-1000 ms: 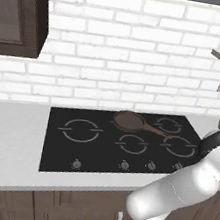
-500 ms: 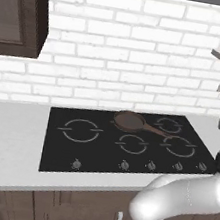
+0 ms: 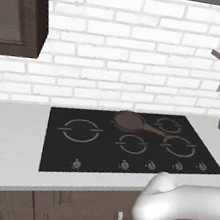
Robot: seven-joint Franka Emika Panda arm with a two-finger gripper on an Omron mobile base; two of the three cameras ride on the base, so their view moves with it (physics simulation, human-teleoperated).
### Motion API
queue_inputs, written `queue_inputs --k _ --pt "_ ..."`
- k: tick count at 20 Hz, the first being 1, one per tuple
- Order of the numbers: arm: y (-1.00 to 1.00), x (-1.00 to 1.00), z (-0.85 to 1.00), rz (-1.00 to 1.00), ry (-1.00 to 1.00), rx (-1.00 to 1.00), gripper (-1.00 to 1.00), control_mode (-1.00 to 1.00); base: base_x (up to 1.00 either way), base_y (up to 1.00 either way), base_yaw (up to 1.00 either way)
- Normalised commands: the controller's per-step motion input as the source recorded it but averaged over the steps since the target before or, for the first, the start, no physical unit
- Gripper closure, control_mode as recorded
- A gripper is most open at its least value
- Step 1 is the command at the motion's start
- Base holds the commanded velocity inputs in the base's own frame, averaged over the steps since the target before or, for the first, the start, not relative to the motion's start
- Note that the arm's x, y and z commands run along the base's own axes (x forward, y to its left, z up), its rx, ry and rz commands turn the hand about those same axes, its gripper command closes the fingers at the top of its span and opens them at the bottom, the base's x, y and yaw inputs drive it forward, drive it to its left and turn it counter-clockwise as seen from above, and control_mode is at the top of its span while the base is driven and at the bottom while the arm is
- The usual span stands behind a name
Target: Pick the kettle from the counter and place it on a stove burner. Then turn the burner on.
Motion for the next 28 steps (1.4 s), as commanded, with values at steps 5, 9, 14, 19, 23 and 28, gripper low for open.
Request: queue_inputs --k 5,9,14,19,23,28 --pt "-0.05 0.09 -0.50 0.00 0.04 -0.07 1.00 -1.00 0.00 0.00 0.00" --pt "-0.09 0.15 -0.59 0.01 0.02 -0.10 1.00 -1.00 0.00 0.00 0.00" --pt "-0.24 0.04 -0.24 0.03 0.00 -0.03 1.00 -1.00 0.00 0.00 0.00" --pt "0.29 -0.26 0.01 0.00 -0.05 -0.01 1.00 -1.00 0.00 0.00 0.00" --pt "0.99 -0.36 0.07 0.05 -0.25 -0.06 1.00 -1.00 0.00 0.00 0.00" --pt "1.00 -0.13 0.10 0.02 -0.31 -0.06 1.00 -1.00 0.00 0.00 0.00"
